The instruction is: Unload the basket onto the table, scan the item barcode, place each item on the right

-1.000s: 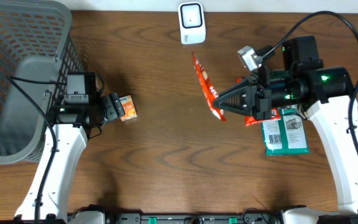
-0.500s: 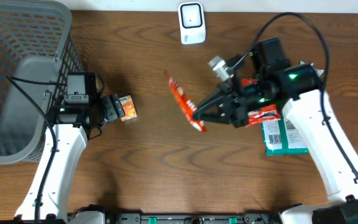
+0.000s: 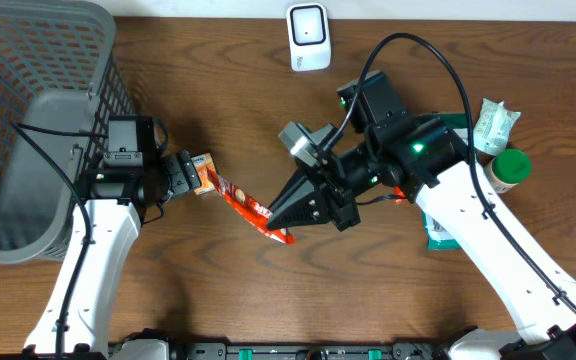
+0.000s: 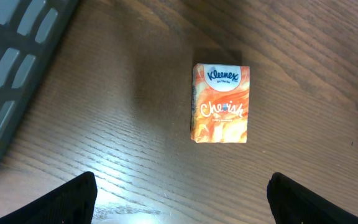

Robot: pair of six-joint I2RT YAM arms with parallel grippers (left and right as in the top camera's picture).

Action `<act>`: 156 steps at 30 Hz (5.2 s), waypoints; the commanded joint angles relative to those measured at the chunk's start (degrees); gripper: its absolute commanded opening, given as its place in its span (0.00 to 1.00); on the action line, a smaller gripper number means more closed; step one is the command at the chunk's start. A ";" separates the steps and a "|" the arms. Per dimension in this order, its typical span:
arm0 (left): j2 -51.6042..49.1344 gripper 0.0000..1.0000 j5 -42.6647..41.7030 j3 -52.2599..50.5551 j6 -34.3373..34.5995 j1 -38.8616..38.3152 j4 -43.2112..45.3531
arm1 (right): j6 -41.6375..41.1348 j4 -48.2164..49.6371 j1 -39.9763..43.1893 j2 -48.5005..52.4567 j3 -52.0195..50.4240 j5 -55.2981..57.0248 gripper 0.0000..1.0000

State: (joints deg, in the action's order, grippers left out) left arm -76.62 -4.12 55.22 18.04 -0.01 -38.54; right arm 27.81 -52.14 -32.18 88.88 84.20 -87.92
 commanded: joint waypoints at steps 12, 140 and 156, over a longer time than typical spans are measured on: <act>0.22 0.88 0.13 0.90 0.02 0.22 -0.02 | -60.98 33.59 4.63 -0.07 0.00 -1.53 0.01; 0.74 0.07 -50.75 0.90 35.67 -8.59 29.77 | -10.01 -3.28 0.83 1.92 0.46 54.88 0.70; 0.74 0.07 -50.88 0.90 34.34 -10.60 25.53 | -9.31 0.13 -0.17 3.39 0.46 54.86 0.49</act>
State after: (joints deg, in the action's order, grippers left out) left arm -76.07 -53.89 55.31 53.60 -9.56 -12.95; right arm 17.69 -52.29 -31.73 92.33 84.03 -32.91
